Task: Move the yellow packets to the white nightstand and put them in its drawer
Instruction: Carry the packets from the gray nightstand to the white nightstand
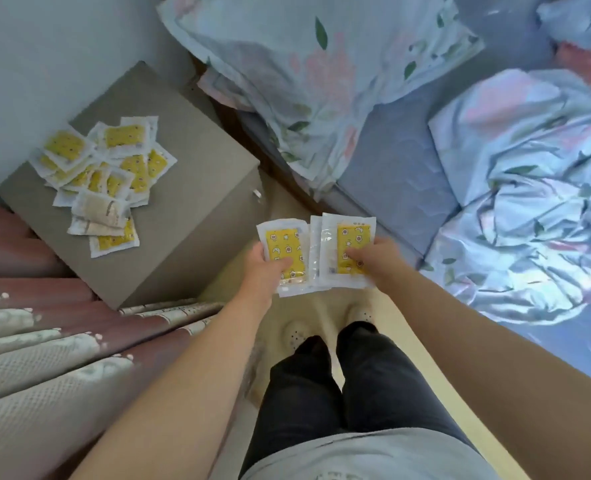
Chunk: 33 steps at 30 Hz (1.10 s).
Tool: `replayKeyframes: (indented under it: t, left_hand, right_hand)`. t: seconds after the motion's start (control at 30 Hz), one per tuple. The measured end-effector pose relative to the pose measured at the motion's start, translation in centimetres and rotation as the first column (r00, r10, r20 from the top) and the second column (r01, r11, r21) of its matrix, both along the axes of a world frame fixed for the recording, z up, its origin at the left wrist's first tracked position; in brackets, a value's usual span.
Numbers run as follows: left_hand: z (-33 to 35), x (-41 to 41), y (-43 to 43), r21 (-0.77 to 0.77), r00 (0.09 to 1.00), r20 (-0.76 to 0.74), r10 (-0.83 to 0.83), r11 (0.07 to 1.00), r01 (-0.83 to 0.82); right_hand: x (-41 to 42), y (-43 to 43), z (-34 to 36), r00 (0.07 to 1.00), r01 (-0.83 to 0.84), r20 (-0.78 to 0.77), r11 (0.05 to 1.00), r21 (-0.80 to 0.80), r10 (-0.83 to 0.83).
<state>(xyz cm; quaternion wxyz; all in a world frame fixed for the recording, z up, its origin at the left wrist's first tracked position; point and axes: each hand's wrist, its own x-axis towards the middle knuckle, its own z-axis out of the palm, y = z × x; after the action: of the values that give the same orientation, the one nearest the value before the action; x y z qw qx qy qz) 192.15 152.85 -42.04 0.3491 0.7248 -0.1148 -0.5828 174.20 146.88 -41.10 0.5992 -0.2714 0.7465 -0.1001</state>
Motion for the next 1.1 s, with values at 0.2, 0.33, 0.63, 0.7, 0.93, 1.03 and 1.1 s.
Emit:
replayKeyframes:
  t: [0.2, 0.33, 0.63, 0.7, 0.93, 1.03, 1.1]
  left_hand:
    - [-1.4, -12.4, 3.7, 0.084, 0.957, -0.060, -0.283, 0.954, 0.287]
    - [-2.2, -21.7, 7.7, 0.117, 0.867, -0.143, -0.478, 0.861, 0.494]
    - [-1.1, -46.2, 20.6, 0.001, 0.487, -0.217, -0.846, 0.498, 0.867]
    - [-0.6, -52.2, 24.2, 0.013, 0.397, -0.177, -0.901, 0.401, 0.916]
    - [0.2, -70.8, 35.4, 0.023, 0.097, -0.120, -0.988, 0.095, 0.995]
    - [0.3, -78.1, 39.8, -0.003, -0.052, -0.128, -0.990, -0.052, 0.999]
    - [0.3, -83.3, 42.3, -0.023, -0.156, -0.121, -0.980, -0.154, 0.988]
  right_hand:
    - [-12.5, 9.4, -0.4, 0.957, 0.289, -0.025, 0.957, 0.024, -0.288]
    - [-21.6, 16.4, -0.4, 0.890, 0.456, -0.013, 0.890, 0.008, -0.455]
    - [-44.7, 38.0, 0.8, 0.626, 0.774, -0.115, 0.632, -0.026, -0.772]
    - [-49.3, 43.4, 1.0, 0.565, 0.816, -0.149, 0.576, -0.044, -0.811]
    - [-61.3, 60.7, 2.5, 0.191, 0.979, -0.139, 0.198, -0.038, -0.972]
    - [-65.7, 65.9, 2.7, 0.006, 0.998, -0.134, 0.014, -0.057, -0.991]
    - [-68.5, 68.6, 2.6, -0.117, 0.992, -0.122, -0.110, -0.067, -0.986]
